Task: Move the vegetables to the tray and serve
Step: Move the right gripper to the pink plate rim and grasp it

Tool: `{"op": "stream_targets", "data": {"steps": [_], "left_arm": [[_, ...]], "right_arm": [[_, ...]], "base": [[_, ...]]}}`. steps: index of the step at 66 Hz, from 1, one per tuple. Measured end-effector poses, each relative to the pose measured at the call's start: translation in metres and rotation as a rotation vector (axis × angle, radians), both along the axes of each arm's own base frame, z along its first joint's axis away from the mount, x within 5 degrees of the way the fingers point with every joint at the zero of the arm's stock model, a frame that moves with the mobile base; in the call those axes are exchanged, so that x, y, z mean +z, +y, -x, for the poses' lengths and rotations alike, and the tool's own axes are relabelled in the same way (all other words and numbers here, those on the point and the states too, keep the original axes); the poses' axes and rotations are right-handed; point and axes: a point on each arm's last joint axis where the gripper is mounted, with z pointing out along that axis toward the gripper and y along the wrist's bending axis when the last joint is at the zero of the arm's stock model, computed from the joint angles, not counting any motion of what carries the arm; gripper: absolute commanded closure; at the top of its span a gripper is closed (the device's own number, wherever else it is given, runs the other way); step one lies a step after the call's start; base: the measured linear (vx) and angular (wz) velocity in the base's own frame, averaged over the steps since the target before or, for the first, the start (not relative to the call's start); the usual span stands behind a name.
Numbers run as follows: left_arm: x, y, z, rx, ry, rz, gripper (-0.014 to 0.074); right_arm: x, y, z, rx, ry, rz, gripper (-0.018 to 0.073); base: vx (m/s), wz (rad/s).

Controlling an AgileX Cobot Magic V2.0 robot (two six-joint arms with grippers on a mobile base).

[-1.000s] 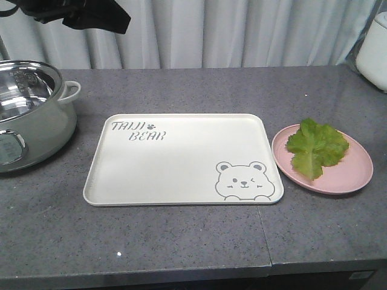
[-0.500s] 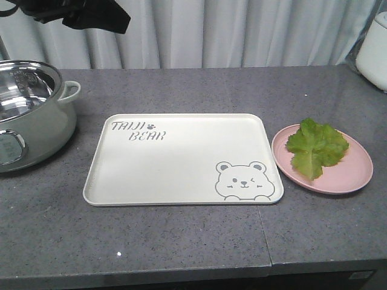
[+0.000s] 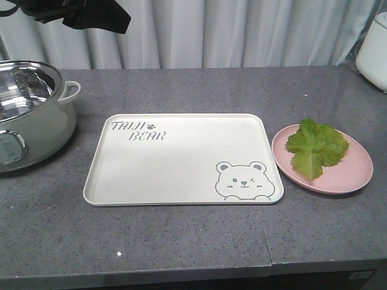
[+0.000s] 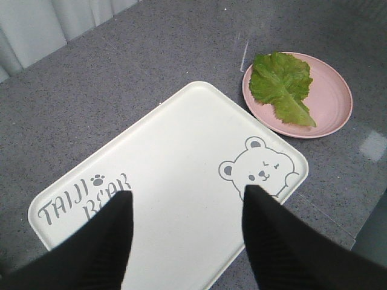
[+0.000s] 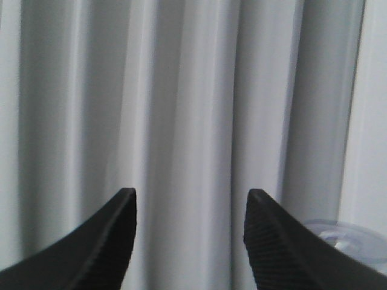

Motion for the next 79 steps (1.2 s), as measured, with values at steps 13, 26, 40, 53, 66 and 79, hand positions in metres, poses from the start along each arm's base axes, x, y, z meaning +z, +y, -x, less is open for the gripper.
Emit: {"op": "stream_targets", "data": {"steps": [13, 26, 40, 53, 66, 79], "left_arm": [[0.000, 0.000, 0.000, 0.000, 0.000, 0.000, 0.0195], [0.000, 0.000, 0.000, 0.000, 0.000, 0.000, 0.0195], [0.000, 0.000, 0.000, 0.000, 0.000, 0.000, 0.0195], [0.000, 0.000, 0.000, 0.000, 0.000, 0.000, 0.0195], [0.000, 0.000, 0.000, 0.000, 0.000, 0.000, 0.0195], [0.000, 0.000, 0.000, 0.000, 0.000, 0.000, 0.0195]], "right_arm": [[-0.084, -0.014, -0.023, 0.156, 0.297, -0.240, 0.0168], [-0.198, -0.022, -0.023, 0.163, 0.590, -0.452, 0.0168], [-0.284, -0.016, -0.007, 0.125, 0.795, -0.516, 0.0168], [-0.322, -0.013, -0.002, 0.100, 0.885, -0.498, 0.0168], [-0.326, -0.002, -0.011, 0.072, 0.898, -0.431, 0.0168], [-0.331, 0.011, -0.021, 0.025, 0.908, -0.348, 0.0168]], "base": [[0.00, 0.00], [0.00, 0.00], [0.00, 0.00], [0.00, 0.00], [0.00, 0.00], [0.00, 0.00]]}}
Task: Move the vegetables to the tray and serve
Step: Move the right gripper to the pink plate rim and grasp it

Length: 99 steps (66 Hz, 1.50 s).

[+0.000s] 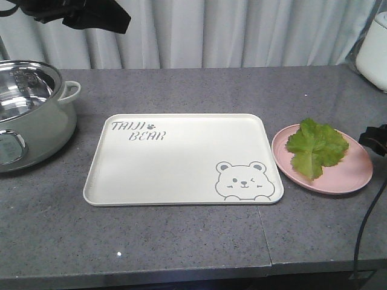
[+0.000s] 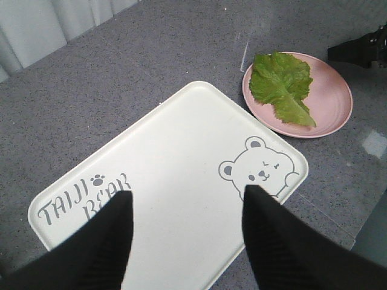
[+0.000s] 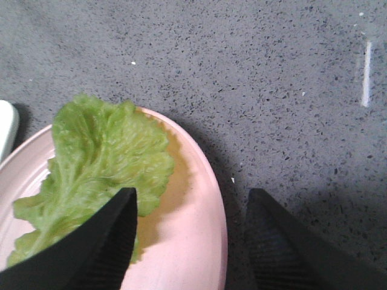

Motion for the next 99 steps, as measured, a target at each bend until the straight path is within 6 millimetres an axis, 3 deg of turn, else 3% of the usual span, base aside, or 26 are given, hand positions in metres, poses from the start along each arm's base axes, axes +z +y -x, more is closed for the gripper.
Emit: {"op": "stream_targets", "data": {"steps": [29, 55, 80, 99], "left_arm": [[0.000, 0.000, 0.000, 0.000, 0.000, 0.000, 0.0195], [0.000, 0.000, 0.000, 0.000, 0.000, 0.000, 0.0195], [0.000, 0.000, 0.000, 0.000, 0.000, 0.000, 0.0195], [0.000, 0.000, 0.000, 0.000, 0.000, 0.000, 0.0195]], "right_arm": [[-0.035, 0.001, -0.009, -0.005, 0.093, -0.025, 0.0197], [-0.040, 0.004, -0.009, 0.016, 0.106, -0.067, 0.0575], [-0.038, 0.005, -0.009, -0.004, 0.106, -0.105, 0.0565], [-0.016, 0.001, -0.006, -0.058, 0.056, -0.045, 0.0563]], "base": [[0.00, 0.00], [0.00, 0.00], [0.00, 0.00], [0.00, 0.00]]}}
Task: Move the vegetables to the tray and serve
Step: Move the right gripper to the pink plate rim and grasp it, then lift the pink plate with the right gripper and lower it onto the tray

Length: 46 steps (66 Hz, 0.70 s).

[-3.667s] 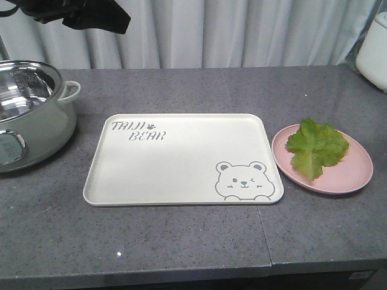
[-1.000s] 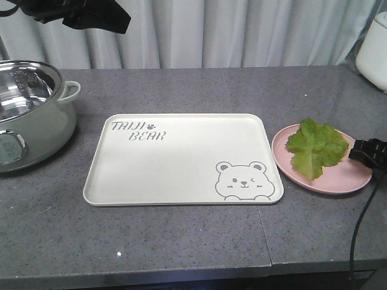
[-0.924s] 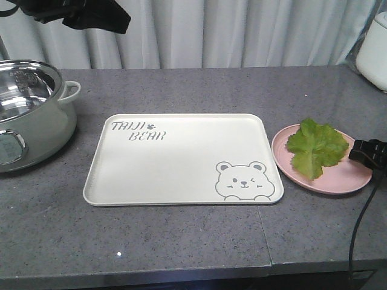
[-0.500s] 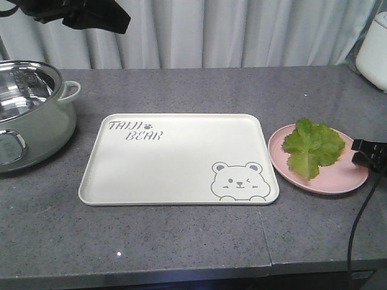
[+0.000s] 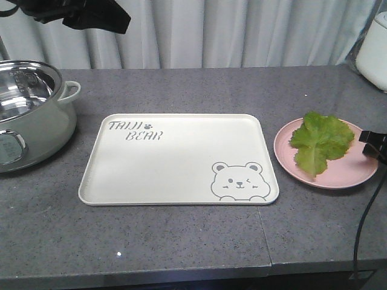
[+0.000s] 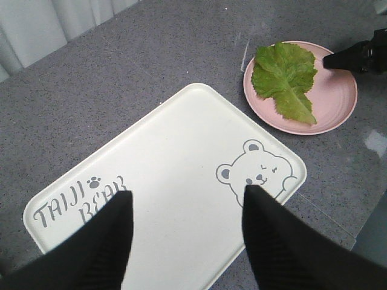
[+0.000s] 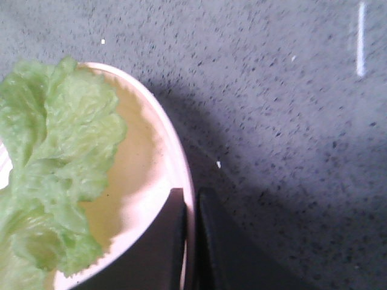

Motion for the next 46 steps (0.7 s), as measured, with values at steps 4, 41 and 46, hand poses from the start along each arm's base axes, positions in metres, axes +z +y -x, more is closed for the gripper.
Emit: {"op": "stream_targets", "data": {"steps": [4, 41, 46], "left_arm": [[0.000, 0.000, 0.000, 0.000, 0.000, 0.000, 0.0195], [-0.003, 0.009, -0.005, 0.083, -0.015, -0.074, 0.0195], [-0.003, 0.011, -0.006, 0.113, -0.014, -0.086, 0.0195]], "right_arm": [[0.005, -0.002, 0.002, -0.010, -0.011, 0.002, 0.0562], [0.084, 0.032, -0.025, 0.294, -0.219, -0.177, 0.0561], [0.098, 0.062, -0.035, 0.377, -0.249, -0.180, 0.0561]], "base": [[0.00, 0.00], [0.00, 0.00], [0.00, 0.00]]}}
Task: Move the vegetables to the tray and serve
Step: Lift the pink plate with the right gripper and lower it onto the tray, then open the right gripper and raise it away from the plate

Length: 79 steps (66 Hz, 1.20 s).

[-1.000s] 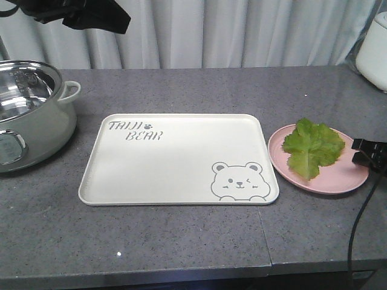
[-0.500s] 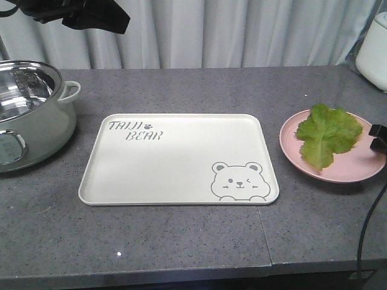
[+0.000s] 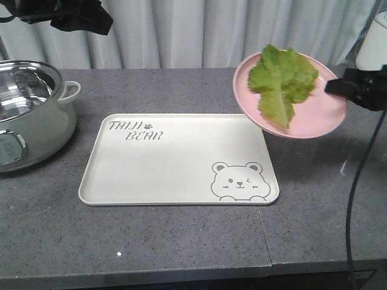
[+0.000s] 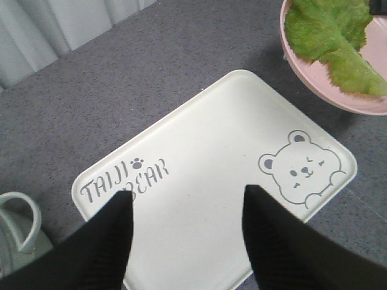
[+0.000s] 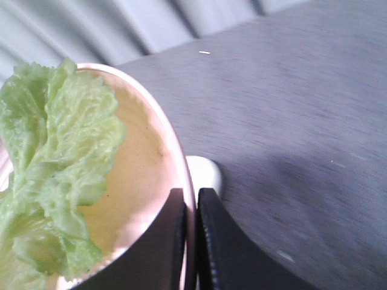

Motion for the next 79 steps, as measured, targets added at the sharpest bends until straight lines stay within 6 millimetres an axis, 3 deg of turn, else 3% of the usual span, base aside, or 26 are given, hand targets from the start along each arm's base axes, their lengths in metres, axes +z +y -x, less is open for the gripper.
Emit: {"op": "stream_targets", "data": {"steps": [10, 17, 22, 31, 46, 63, 72, 79], "left_arm": [[-0.001, 0.007, -0.003, 0.073, -0.008, -0.044, 0.0195], [-0.001, 0.011, -0.005, 0.115, -0.013, -0.066, 0.0195], [-0.002, 0.013, -0.006, 0.140, -0.017, -0.079, 0.0195], [-0.002, 0.017, -0.007, 0.171, -0.025, -0.103, 0.0195], [-0.002, 0.018, -0.007, 0.178, -0.028, -0.110, 0.0195], [-0.002, 0.018, -0.007, 0.179, -0.029, -0.112, 0.0195], [-0.002, 0.018, -0.007, 0.179, -0.029, -0.112, 0.0195], [-0.002, 0.018, -0.007, 0.179, -0.029, -0.112, 0.0195]], "right_arm": [[0.021, 0.065, -0.012, 0.122, -0.067, 0.020, 0.0561], [0.025, 0.104, -0.016, 0.175, -0.090, 0.033, 0.0561], [0.013, 0.130, -0.021, 0.212, -0.067, 0.036, 0.0561], [-0.026, 0.162, -0.033, 0.238, 0.015, 0.058, 0.0561], [-0.073, 0.189, -0.044, 0.244, 0.082, 0.124, 0.0561], [-0.087, 0.211, -0.056, 0.304, 0.083, 0.121, 0.0540], [-0.098, 0.212, -0.058, 0.318, 0.103, 0.126, 0.0468], [-0.101, 0.213, -0.057, 0.339, 0.105, 0.127, 0.0339]], "base": [[0.00, 0.00], [0.00, 0.00], [0.00, 0.00], [0.00, 0.00], [0.00, 0.00], [0.00, 0.00], [0.00, 0.00], [0.00, 0.00]]}}
